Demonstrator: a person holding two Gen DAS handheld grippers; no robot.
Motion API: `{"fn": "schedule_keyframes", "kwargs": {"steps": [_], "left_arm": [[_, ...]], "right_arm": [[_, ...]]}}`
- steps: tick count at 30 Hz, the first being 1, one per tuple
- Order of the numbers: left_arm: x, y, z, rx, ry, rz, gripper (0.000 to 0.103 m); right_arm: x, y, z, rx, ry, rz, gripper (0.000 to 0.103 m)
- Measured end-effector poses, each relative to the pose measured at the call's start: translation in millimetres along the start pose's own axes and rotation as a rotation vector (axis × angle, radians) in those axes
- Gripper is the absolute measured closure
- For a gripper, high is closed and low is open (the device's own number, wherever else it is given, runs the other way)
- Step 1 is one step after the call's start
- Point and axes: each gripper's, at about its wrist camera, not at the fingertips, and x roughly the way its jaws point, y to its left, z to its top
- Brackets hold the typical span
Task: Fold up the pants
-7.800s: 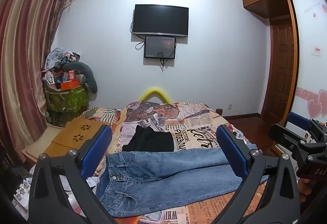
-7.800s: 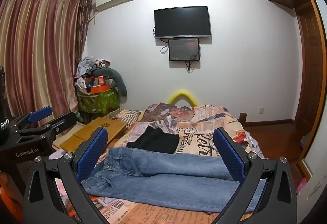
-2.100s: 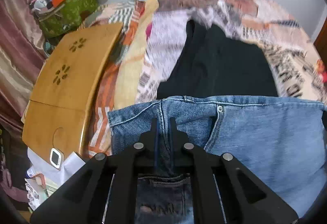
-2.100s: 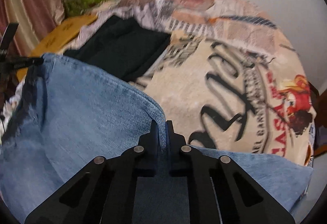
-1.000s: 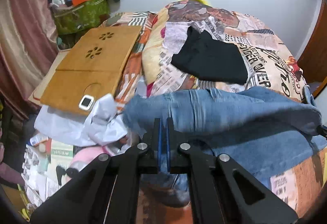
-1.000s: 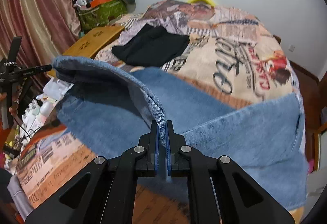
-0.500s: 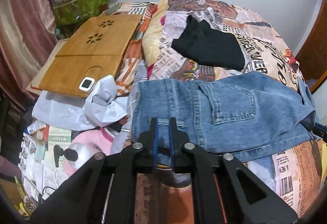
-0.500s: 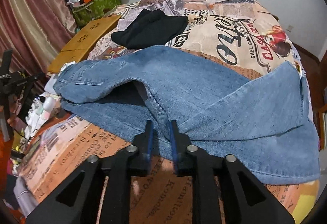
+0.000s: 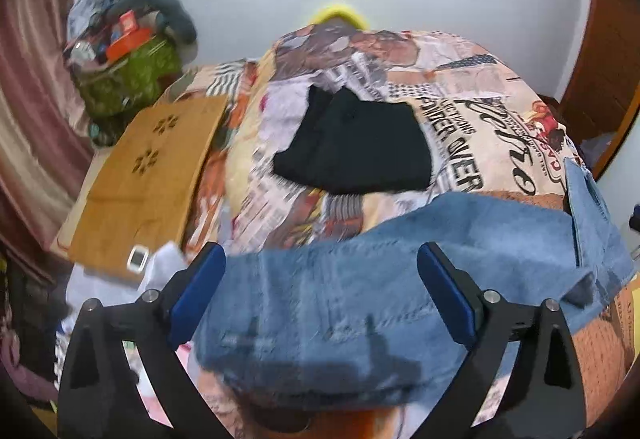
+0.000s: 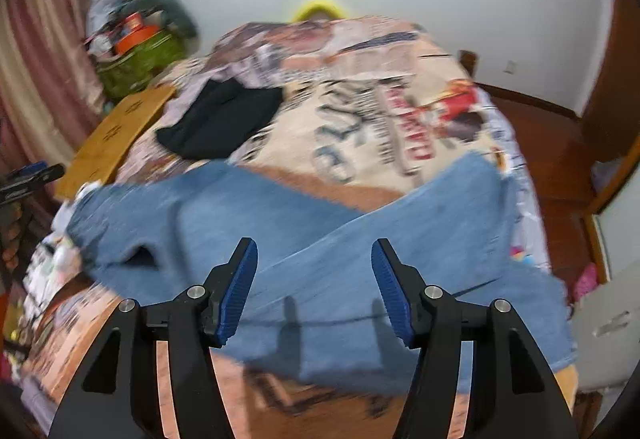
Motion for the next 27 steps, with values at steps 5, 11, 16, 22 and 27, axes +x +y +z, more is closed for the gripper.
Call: {"fn": "schedule_keyframes", "kwargs": {"steps": [5,11,16,22,27], "left_arm": [[21,-31,28,0.044,-0.001,-0.034,0.005],[49,-60,50,0.079,-0.008,-0.046,0.005],[81,-76,63,0.104,0.012,-0.051,0.005],[120,-85,64,0.1,0.069,-0.061,0.005],[151,-91,56,0.102,0.132,-0.065,0.005]], "right_arm": [[6,-51,22,0.099,-0.027,-0.058,0.044],[39,-100,43,0.185,-0.005,-0.113,0.044],[80,-132,58,0.226,0.035,-0.141,0.044],[136,-163,72,0.267,0.102,-0.158,0.044],[172,-181,78,0.314,0.147,-0.17,0.044]]}}
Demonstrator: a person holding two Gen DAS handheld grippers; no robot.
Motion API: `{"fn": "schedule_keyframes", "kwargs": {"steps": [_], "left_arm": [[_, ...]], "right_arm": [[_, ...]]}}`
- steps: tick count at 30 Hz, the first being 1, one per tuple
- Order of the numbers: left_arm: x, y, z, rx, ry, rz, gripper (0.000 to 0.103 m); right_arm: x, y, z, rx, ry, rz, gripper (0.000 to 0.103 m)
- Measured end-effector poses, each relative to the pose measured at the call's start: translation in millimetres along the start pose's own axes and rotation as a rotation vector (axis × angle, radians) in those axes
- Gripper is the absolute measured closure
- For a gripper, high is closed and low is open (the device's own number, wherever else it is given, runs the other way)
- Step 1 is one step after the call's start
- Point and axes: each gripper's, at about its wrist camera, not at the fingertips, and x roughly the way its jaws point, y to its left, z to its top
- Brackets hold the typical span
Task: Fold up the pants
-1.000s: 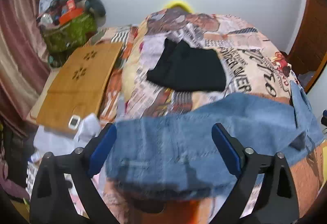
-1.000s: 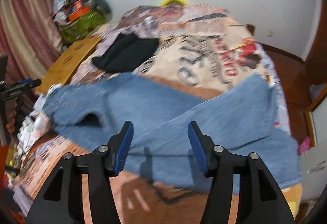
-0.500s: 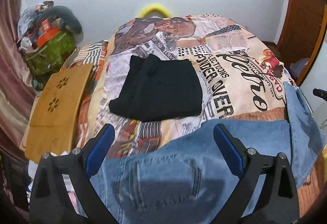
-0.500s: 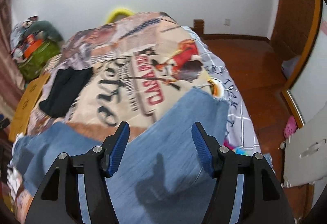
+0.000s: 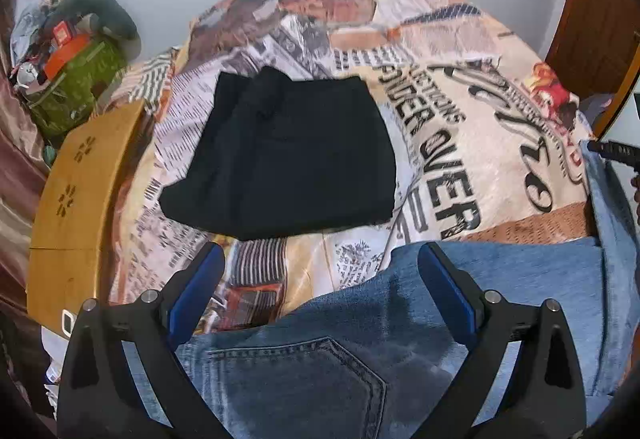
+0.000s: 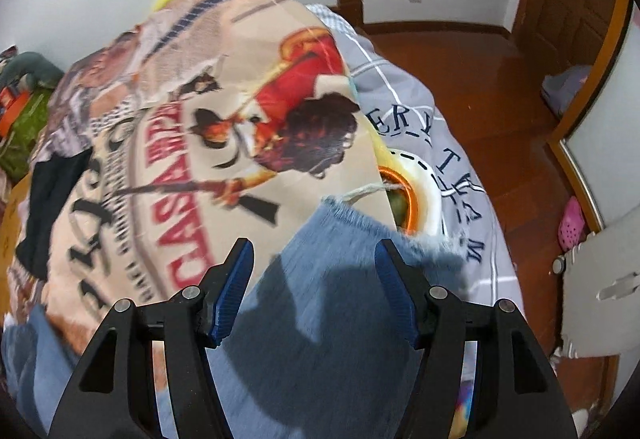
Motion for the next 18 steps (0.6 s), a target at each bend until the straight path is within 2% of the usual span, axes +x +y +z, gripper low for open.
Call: {"fn": "schedule_keyframes", "kwargs": {"steps": [2,4,6,8,10,11,15,18], "left_arm": [[10,-2,-4,0.005,0.025,0.001,0.005],[16,-4,-7,0.007,0.041,-0.003,0.005],[19,-5,-9,0.009,0.051,-0.011,0.005],[21,-7,-11,0.011,0.06,-0.017,0.005],[21,-10,-13,0.017,0.069,-0.023,0.005],[21,-12,-15,0.02,0.073,-0.026,0.005],[16,-20,-21,0.038,0.092,-0.048,0.005],[9,-27,-26,0.059,0.096,-0.056,0.005]], "right_arm": [[16,0,2,0.009,0.037,-0.002,0.046],[32,-1,-1,0.019,0.08,0.02,0.054],[36,-7,-5,0.062,0.077,0.047,0.058],[37,-10,-7,0.077,0.084,0.062,0.077],[37,-11,-10,0.075,0.098,0.069,0.09],[35,-10,-12,0.06,0.097,0.055,0.093],[24,0,-14,-0.008,0.063,-0.018,0.097],[-4,-2,-17,-0.008,0.001,-0.016,0.097]]}}
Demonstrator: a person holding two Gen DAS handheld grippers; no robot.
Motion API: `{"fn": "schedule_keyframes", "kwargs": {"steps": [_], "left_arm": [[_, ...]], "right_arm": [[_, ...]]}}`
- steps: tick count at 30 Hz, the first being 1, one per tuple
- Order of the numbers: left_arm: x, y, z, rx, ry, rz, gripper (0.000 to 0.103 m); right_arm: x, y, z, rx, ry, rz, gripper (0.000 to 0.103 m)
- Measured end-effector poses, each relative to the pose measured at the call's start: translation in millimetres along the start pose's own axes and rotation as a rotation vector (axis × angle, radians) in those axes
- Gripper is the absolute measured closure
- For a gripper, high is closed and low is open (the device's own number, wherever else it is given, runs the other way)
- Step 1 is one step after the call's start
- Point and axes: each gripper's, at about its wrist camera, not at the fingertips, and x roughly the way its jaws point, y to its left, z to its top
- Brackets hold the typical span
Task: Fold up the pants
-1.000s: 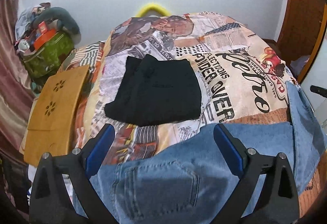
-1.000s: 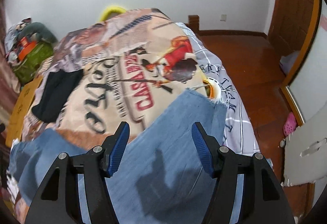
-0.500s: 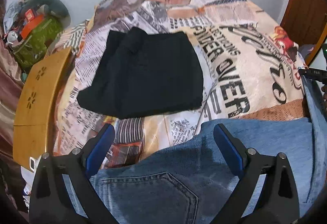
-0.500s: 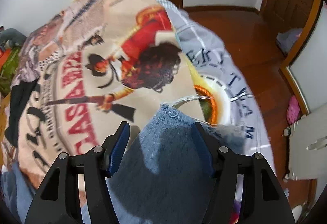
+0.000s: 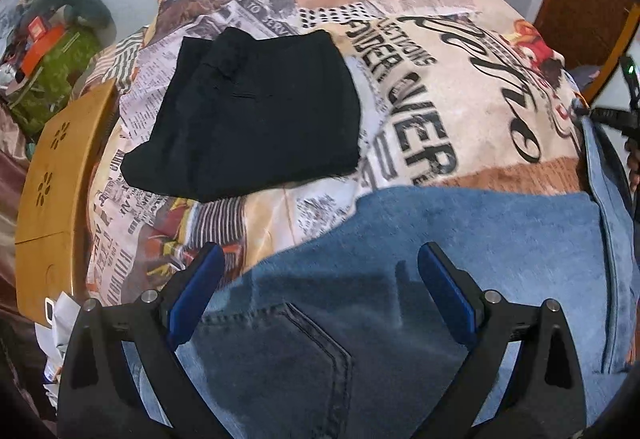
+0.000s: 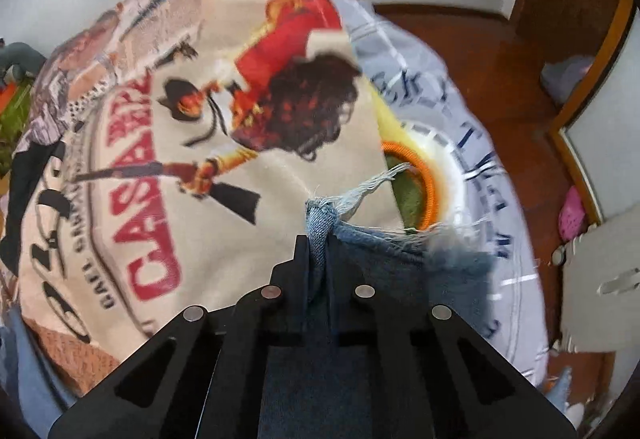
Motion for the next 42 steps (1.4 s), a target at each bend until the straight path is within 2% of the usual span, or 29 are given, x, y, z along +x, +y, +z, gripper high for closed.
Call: {"fn": "schedule_keyframes", "kwargs": {"steps": [6,11,17,19,21,26,31,38,42], "left_arm": [[-11,-19,-12,0.037,0.035,-0.051,0.005],[-19,-39,-26,0.078,0.065,-0.073,0.005],[-33,-48,-36,0.053,0.088,-0.113,0.005],[-38,-53,-41,0.064,0.089,-0.117,0.005],[-41,-59,-46,0.088,0.094,-0.118,0.005],[-46,-73,-59,0.124,0.081,-0.09,0.005],[-46,-71,-62,0.088,0.094,-0.113,0.005],[-44,-69,-66,0.052,0.087,-0.127,0.004],[-43,-67,-68,0.035,0.08,-0.133,0.002]], "right_arm": [[-90,-38,1,0.068,-0.163,0.062,0.097],[-166,-64,-1,0.093,-0.291,0.056,0.097],[-228,-82,-18,0.067,-0.402,0.027,0.097],[-233,-86,-26,0.059,-0.422,0.017,0.097],[-233,-93,-36,0.061,-0.414,0.011,0.097],[-193,-119,-71,0.087,-0.295,-0.035,0.097],[-141,-144,-112,0.162,-0.17,-0.056,0.097],[-113,-165,-165,0.238,-0.066,-0.049,0.097],[-102,-166,-182,0.259,-0.029,-0.052,0.096]]}}
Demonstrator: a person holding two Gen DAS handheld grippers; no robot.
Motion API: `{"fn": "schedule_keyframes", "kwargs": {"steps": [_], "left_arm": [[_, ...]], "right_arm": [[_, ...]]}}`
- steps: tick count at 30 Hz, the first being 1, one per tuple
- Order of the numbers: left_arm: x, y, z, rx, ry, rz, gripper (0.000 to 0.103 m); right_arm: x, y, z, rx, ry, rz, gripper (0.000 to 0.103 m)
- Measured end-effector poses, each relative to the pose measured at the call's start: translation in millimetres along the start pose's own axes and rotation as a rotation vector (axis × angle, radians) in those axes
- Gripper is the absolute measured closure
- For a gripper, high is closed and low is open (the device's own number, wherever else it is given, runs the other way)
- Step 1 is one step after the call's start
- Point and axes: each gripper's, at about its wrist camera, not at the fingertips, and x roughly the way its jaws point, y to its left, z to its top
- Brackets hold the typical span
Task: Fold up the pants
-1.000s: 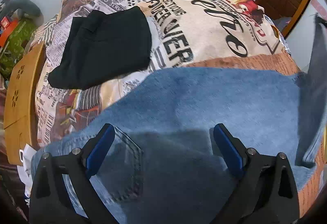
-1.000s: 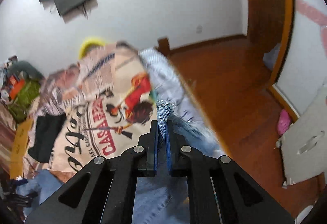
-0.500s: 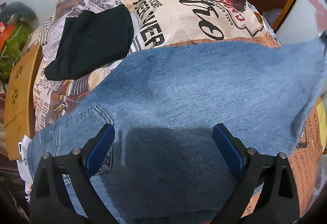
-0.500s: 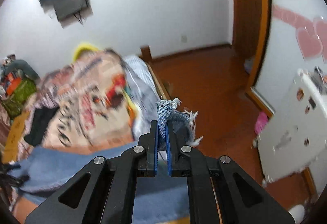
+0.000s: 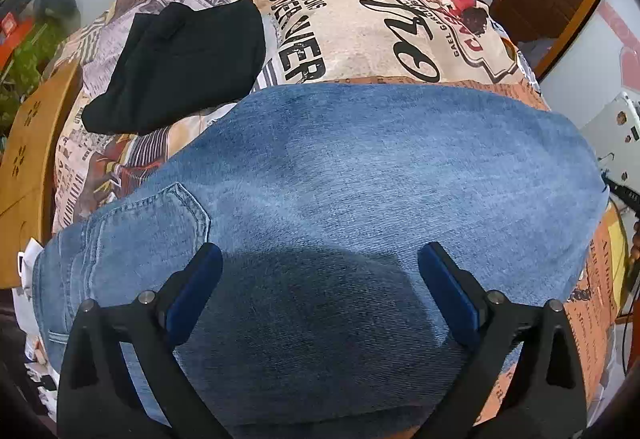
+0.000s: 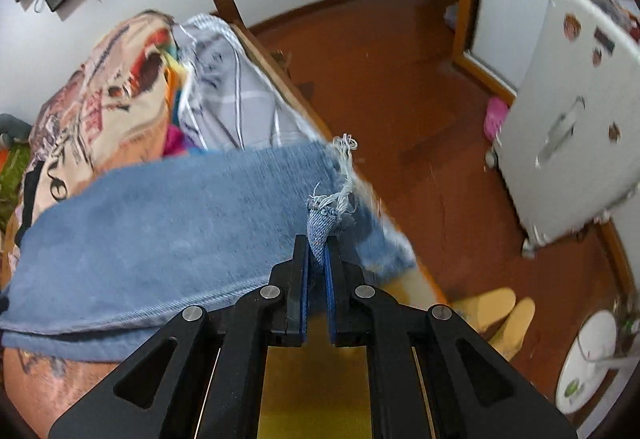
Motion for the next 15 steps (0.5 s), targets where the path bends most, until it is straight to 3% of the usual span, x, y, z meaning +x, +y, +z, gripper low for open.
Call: {"fn": "schedule_keyframes", "kwargs": {"steps": [3,6,8,11,15], "left_arm": [[0,1,-1,-0.009,-0.003,-0.007,0.002],[0,1,-1,-0.007,-0.01,-0.008,0.003],[-3,1,-1,0.003,-0.018,-0.002,0.003],[-13,1,0,0.033,-0.055,0.025,0.003],[-38,13,3,0.035,-0.142,0.074,0.003]], "right_arm": [[-5,1,-1,-0.028,-0.008,-0.05,0.095],[-13,10,2,-0.072,-0.008,-0.124,0.085],[-23,17,4,-0.101,-0.022,-0.159,0.072],[-43,34,7,-0.137,-0.074,-0.144,0.057],[-69,69,14,-0.198,-0.136,-0.094,0.055]]}}
